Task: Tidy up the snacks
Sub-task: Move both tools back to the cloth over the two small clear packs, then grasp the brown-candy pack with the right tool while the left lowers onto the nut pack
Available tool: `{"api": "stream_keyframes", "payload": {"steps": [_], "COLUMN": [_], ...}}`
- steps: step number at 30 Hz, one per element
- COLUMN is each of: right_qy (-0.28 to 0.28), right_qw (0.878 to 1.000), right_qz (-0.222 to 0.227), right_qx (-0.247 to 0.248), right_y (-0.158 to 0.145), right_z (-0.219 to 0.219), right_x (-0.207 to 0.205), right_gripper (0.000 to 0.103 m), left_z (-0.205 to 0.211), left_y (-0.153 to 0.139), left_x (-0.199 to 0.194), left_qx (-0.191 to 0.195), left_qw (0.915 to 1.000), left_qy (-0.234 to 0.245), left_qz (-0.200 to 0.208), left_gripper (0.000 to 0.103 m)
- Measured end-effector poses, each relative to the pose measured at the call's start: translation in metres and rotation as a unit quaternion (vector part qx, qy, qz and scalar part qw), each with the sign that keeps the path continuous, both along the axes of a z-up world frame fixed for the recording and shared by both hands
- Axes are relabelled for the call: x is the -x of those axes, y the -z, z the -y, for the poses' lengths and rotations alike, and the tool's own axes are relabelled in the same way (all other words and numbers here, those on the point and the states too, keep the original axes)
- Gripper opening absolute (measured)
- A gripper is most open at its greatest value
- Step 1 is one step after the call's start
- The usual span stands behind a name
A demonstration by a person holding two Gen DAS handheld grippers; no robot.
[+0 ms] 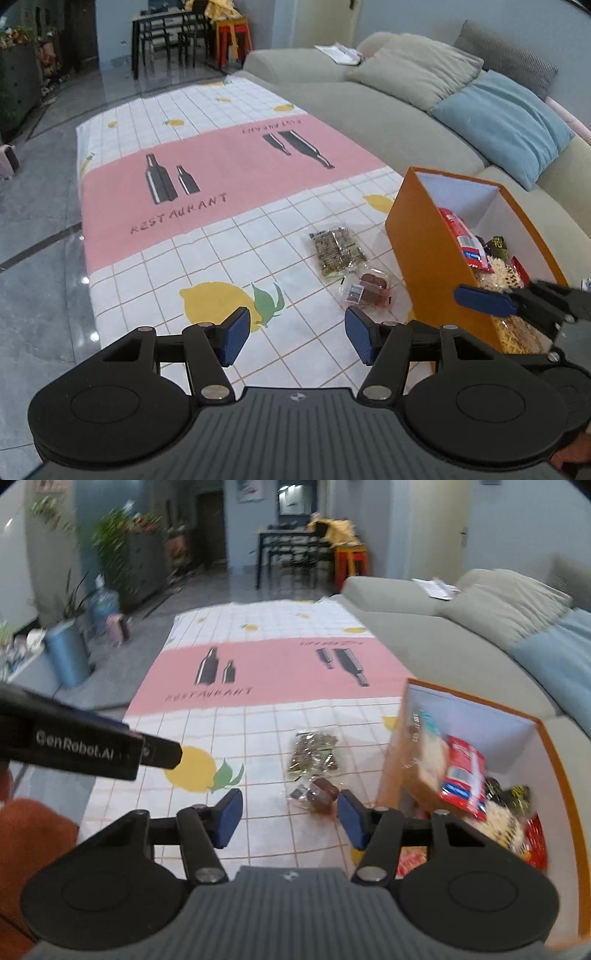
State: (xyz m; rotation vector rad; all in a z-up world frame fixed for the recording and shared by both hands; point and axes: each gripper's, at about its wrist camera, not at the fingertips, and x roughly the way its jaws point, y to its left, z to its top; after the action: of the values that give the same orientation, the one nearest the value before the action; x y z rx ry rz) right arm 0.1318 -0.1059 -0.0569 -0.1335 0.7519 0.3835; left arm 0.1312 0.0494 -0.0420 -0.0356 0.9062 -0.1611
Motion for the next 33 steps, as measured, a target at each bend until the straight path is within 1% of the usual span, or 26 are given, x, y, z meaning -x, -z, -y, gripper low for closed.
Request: {"api": "stream_keyframes", "payload": {"steps": [3, 5, 7, 10, 14, 17, 21, 24, 26, 29, 30, 31, 33], "right_qy": [-0.038, -0.063, -0.092, -0.130, -0.156, -0.160, -0.166, -0.166, -0.164, -0.159, -0.158, -0.158, -0.154], "right_qw": [0.998, 0.994, 0.989, 0.977, 0.963, 0.951, 0.941, 0.938, 0.941, 0.946, 0.947, 0.949, 0.951], "right_qz": [-0.020, -0.039, -0.065, -0.097, -0.145, -0.192, -0.218, -0.235, -0.231, -0.224, -0.219, -0.218, -0.217], "right_qx": [0.044, 0.075, 0.099, 0.136, 0.168, 0.182, 0.198, 0.194, 0.186, 0.173, 0.172, 0.167, 0.158], "right_y": [0.011, 0.017, 0.022, 0.032, 0.049, 0.064, 0.079, 0.086, 0.084, 0.082, 0.082, 0.081, 0.080], "right_z": [-0.011, -0.016, -0.020, -0.028, -0.034, -0.037, -0.042, -0.044, -0.044, -0.044, -0.044, -0.043, -0.039], "right_x": [-0.022, -0.039, -0.058, -0.083, -0.116, -0.138, -0.151, -0.156, -0.156, -0.157, -0.157, -0.157, -0.155], "right_gripper": [0.054, 0.054, 0.054, 0.054, 0.054, 0.054, 0.054, 0.053, 0.052, 0.033, 0.029, 0.028, 0.025], "left_z": [0.001, 0.004, 0.007, 0.008, 0.008, 0.007, 0.006, 0.005, 0.005, 0.006, 0.006, 0.007, 0.010], "left_y": [0.008, 0.013, 0.018, 0.027, 0.035, 0.040, 0.045, 0.049, 0.052, 0.052, 0.051, 0.050, 0.047], "left_x": [-0.012, -0.019, -0.028, -0.040, -0.056, -0.066, -0.075, -0.083, -0.086, -0.089, -0.090, -0.091, -0.094], "left_qx": [-0.007, -0.022, -0.033, -0.038, -0.034, -0.032, -0.028, -0.024, -0.020, 0.003, 0.014, 0.021, 0.021], "left_qw": [0.9996, 0.9988, 0.9980, 0.9970, 0.9963, 0.9957, 0.9953, 0.9951, 0.9951, 0.9954, 0.9952, 0.9950, 0.9953], "left_qy": [0.021, 0.037, 0.044, 0.053, 0.061, 0.065, 0.069, 0.067, 0.066, 0.071, 0.074, 0.075, 0.074], "left_qz": [-0.016, -0.023, -0.030, -0.040, -0.051, -0.057, -0.063, -0.068, -0.070, -0.065, -0.063, -0.063, -0.060], "left_gripper": [0.070, 0.070, 0.070, 0.070, 0.070, 0.070, 0.070, 0.069, 0.070, 0.070, 0.070, 0.070, 0.070]}}
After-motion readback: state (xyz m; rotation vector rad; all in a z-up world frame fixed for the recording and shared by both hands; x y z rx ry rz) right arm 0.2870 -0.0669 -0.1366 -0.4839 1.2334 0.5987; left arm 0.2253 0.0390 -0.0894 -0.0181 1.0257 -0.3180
